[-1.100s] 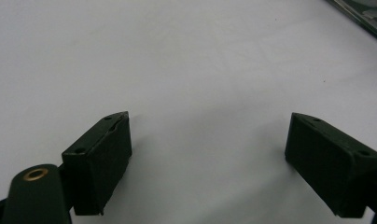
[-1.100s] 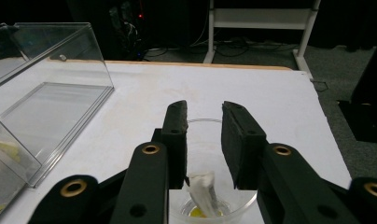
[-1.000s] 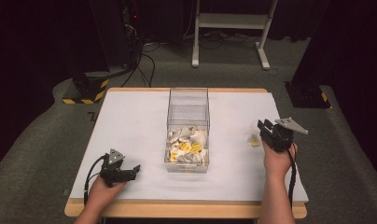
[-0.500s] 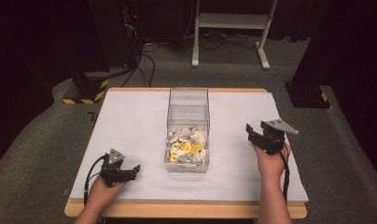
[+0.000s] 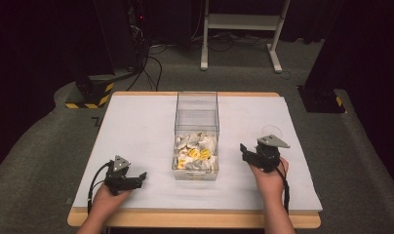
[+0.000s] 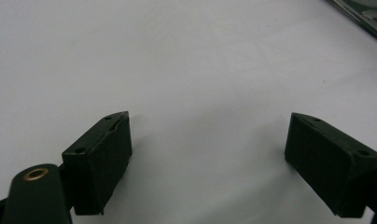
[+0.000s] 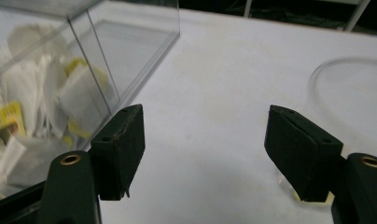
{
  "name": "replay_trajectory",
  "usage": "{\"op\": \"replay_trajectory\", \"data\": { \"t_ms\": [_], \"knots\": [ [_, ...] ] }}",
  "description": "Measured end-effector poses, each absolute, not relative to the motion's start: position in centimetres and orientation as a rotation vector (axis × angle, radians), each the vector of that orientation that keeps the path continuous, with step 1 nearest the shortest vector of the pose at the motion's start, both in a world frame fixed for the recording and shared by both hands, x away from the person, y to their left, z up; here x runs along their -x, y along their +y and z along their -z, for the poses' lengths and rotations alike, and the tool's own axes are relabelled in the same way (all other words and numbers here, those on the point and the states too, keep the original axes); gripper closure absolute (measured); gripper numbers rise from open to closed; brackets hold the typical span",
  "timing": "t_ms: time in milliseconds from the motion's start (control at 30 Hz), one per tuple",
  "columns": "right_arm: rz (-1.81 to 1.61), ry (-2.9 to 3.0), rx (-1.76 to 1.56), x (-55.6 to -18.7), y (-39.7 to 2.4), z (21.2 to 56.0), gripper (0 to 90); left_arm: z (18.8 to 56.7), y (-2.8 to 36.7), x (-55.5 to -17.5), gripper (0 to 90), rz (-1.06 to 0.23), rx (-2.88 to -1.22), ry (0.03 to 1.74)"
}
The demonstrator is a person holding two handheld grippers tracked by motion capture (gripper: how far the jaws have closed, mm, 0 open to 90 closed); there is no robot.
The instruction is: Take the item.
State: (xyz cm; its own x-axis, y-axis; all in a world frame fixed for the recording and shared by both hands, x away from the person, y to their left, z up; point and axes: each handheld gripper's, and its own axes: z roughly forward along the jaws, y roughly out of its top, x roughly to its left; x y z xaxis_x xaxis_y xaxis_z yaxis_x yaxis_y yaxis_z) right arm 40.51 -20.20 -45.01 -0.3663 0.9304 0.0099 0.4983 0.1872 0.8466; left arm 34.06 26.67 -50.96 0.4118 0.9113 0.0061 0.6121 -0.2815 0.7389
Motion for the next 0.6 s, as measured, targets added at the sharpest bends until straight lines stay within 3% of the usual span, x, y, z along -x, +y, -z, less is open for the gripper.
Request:
{"op": "replay_trajectory", "data": {
  "t_ms": [300, 600],
  "knots": [
    [-0.924, 2.082, -1.433, -40.9, -19.2, 50.3, 26.5, 51.0, 26.7, -34.1, 15.3, -0.578, -2.005, 1.290],
    [-0.891, 2.108, -1.425, -41.1, -18.9, 50.4, 22.3, 51.0, 26.7, -34.1, 15.3, -0.577, -2.004, 1.290]
  ]
}}
